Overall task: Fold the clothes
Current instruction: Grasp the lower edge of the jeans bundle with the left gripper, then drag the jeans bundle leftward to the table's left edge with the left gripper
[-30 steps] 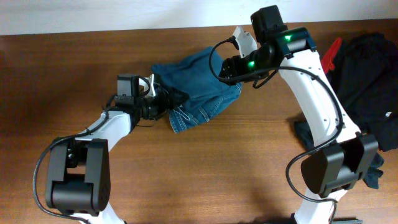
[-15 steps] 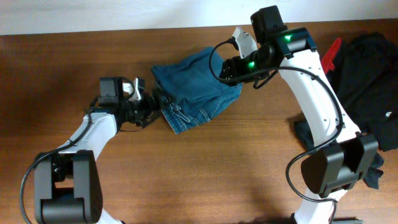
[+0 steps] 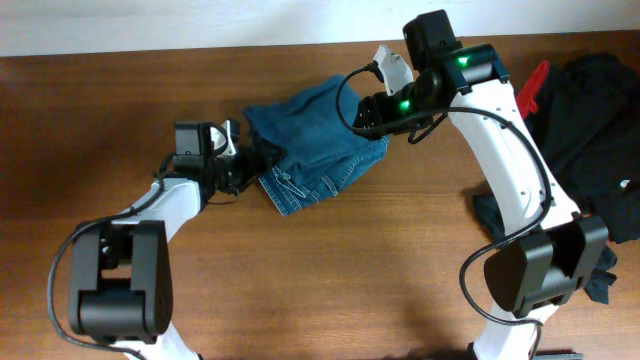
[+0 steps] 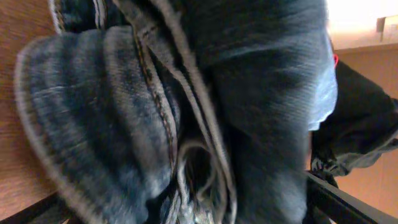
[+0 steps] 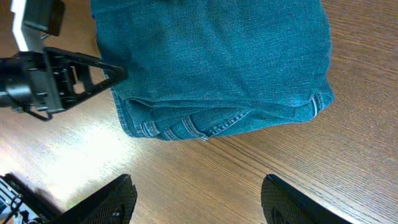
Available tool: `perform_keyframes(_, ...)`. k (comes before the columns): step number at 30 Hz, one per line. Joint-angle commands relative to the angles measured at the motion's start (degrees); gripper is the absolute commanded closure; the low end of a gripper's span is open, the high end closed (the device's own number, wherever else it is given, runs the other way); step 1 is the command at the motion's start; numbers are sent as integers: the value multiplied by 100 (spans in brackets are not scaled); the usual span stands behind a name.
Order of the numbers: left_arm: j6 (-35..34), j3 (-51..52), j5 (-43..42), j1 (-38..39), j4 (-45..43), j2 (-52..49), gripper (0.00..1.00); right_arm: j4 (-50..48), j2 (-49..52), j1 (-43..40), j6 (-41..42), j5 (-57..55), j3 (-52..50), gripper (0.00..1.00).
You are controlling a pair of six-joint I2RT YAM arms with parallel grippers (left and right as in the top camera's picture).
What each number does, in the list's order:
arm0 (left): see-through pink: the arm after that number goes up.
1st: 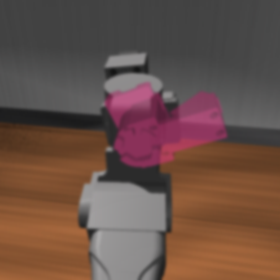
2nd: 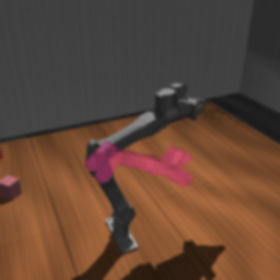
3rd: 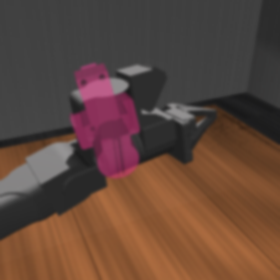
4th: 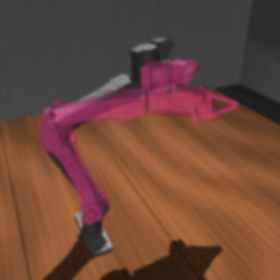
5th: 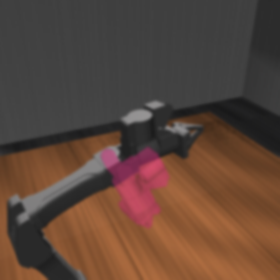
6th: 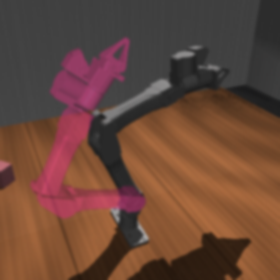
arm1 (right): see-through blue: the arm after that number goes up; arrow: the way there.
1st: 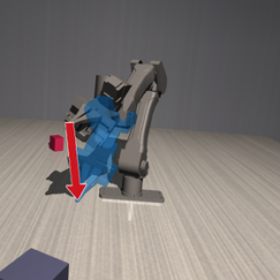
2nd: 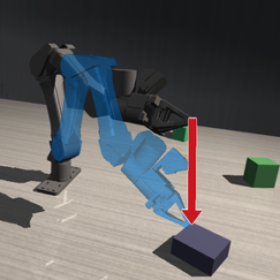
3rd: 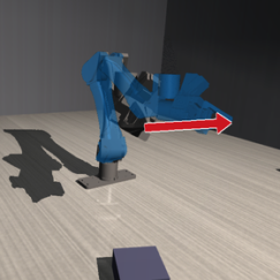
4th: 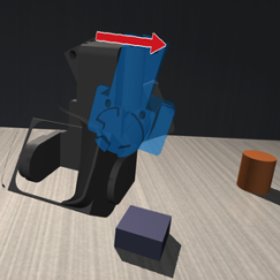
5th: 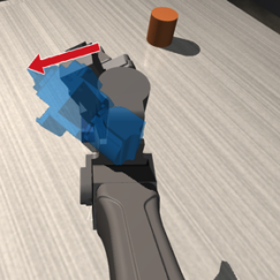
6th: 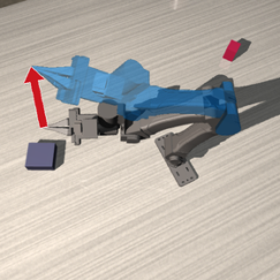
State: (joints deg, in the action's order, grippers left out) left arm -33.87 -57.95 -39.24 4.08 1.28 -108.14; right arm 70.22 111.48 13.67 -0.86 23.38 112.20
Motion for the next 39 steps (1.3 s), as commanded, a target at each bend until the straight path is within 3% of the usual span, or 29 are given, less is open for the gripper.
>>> perform_keyframes(1, 0, 2, -15, 96, -166, -208, 1, 4, -131, -26, -87, -2, 0, 31)
perform_keyframes(4, -26, 2, 188, 238, -240, -321, 1, 7, -131, -26, -87, 0, 0, 31)
perform_keyframes(7, -903, 2, 610, 409, -61, -684, 1, 37, -131, -26, -85, 0, 0, 31)
perform_keyframes(12, -1676, 2, 494, 564, -739, -1231, 1, 55, -131, -24, -85, 2, 0, 31)
perform_keyframes(17, -1705, 2, 232, 643, -1606, -1399, 1, 55, -131, -24, -85, 2, 0, 31)
perform_keyframes(18, -1685, 2, 195, 643, -1740, -1401, 11, 55, -131, -24, -83, 4, 0, 31)
perform_keyframes(19, -1617, 2, 107, 643, -1904, -1399, 33, 59, -131, -24, -83, 9, 0, 31)
perform_keyframes(21, -1427, 2, 4, 640, -2109, -1399, 55, 66, -131, -24, -83, 24, 0, 31)
perform_keyframes(23, -1032, 2, -179, 623, -2402, -1399, 94, 101, -131, -24, -83, 24, 0, 32)
perform_keyframes(24, -887, 0, -323, 599, -2566, -1399, 100, 118, -131, -24, -83, 24, 0, 32)
perform_keyframes(28, -909, 0, -1167, 348, -3475, -1375, 99, 160, -131, -24, -83, 22, 0, 35)
perform_keyframes(31, -1377, 0, -1687, -79, -4052, -1137, 99, 162, -131, -24, -83, 22, 0, 35)
perform_keyframes(39, -1838, 0, -1655, -1215, -4179, -92, 99, 162, -131, -24, -83, 22, 0, 35)
